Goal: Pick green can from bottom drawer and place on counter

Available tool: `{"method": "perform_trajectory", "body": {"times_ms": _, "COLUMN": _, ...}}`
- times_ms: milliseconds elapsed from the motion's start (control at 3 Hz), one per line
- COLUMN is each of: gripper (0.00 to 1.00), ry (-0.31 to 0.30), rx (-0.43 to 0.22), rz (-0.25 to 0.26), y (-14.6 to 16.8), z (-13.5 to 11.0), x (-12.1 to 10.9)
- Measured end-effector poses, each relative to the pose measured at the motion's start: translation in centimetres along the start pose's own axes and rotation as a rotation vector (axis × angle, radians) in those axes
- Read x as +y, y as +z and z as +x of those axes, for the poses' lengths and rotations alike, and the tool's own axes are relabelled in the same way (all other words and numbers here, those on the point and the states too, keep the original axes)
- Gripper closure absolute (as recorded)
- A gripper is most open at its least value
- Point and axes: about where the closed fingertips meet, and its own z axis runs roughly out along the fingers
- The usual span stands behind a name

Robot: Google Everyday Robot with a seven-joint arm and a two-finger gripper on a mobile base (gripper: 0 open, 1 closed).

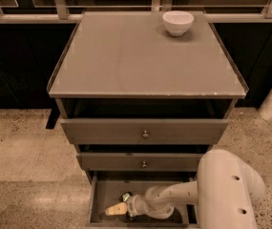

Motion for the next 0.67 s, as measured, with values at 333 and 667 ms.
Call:
{"method": "perform_trajectory", "body": {"times_ms": 333, "gripper": 0.0, "ry": 0.017, "rx": -0.038, "rz": 0.018, "y": 1.4, "z": 0.0, "x": -0.2}}
{"method": "perform_trajectory", "body": {"times_ms": 667, "gripper": 0.0, "ry": 0.02, "rx": -0.074, "rz": 0.057, "y": 2.7, "z": 0.0, "x": -0.5}}
